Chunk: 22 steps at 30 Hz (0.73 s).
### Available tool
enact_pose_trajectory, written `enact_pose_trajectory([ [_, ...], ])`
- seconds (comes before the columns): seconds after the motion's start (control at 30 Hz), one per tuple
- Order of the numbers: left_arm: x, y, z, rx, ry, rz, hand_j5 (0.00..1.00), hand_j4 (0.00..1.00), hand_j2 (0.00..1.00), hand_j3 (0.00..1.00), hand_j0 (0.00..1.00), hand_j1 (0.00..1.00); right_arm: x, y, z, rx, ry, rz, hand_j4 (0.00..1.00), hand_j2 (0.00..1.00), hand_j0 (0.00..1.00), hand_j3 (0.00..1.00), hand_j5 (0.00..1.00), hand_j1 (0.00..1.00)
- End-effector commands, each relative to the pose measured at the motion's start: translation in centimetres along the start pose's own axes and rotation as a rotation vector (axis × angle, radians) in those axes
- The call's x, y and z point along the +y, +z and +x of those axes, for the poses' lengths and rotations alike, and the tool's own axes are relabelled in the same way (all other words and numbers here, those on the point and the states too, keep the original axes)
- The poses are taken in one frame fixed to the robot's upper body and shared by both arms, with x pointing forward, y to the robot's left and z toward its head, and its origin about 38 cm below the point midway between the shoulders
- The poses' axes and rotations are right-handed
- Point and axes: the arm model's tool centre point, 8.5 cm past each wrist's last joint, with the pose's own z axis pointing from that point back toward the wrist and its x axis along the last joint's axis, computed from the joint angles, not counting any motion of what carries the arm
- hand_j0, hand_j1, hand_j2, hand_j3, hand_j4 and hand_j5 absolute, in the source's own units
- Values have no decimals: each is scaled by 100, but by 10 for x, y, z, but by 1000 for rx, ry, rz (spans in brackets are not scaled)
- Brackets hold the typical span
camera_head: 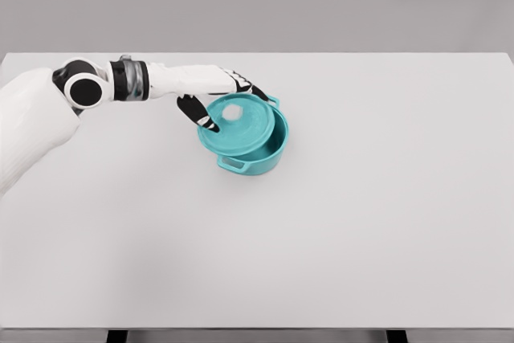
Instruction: Cover the pot with left arm
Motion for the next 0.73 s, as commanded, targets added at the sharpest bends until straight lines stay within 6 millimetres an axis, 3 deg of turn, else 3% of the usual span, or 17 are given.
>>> enact_pose_trajectory([
  [0.0, 3, 2, 0, -4, 13, 14, 99, 99, 99, 99, 99, 99, 0, 0, 0, 0, 0, 0, 100, 100, 100, 100, 100, 100],
  [0.17, 9, 21, -8, 13, 36, 40, 100, 100, 100, 100, 100, 100, 0, 0, 0, 0, 0, 0, 100, 100, 100, 100, 100, 100],
  [0.23, 12, 38, -15, 39, 43, 56, 100, 100, 100, 100, 100, 100, 0, 0, 0, 0, 0, 0, 100, 100, 100, 100, 100, 100],
  [0.33, 17, 75, -11, 44, 21, 69, 100, 100, 100, 100, 100, 100, 0, 0, 0, 0, 0, 0, 100, 100, 100, 100, 100, 100],
  [0.4, 12, 125, -14, 90, 22, 71, 100, 100, 100, 100, 100, 100, 0, 0, 0, 0, 0, 0, 100, 100, 100, 100, 100, 100],
  [0.5, -18, 215, -35, 248, 94, 164, 100, 100, 100, 100, 100, 100, 0, 0, 0, 0, 0, 0, 100, 100, 100, 100, 100, 100],
  [0.53, -28, 228, -38, 273, 118, 180, 100, 100, 100, 100, 100, 100, 0, 0, 0, 0, 2, 1, 100, 100, 100, 100, 100, 100],
  [0.57, -37, 231, -39, 281, 133, 180, 100, 100, 100, 100, 100, 100, 0, 0, 0, 0, 0, 0, 100, 100, 100, 100, 100, 100],
  [0.7, -38, 232, -40, 284, 139, 189, 100, 100, 100, 100, 100, 100, 0, 0, 0, 0, 0, 0, 100, 100, 100, 100, 100, 100],
])
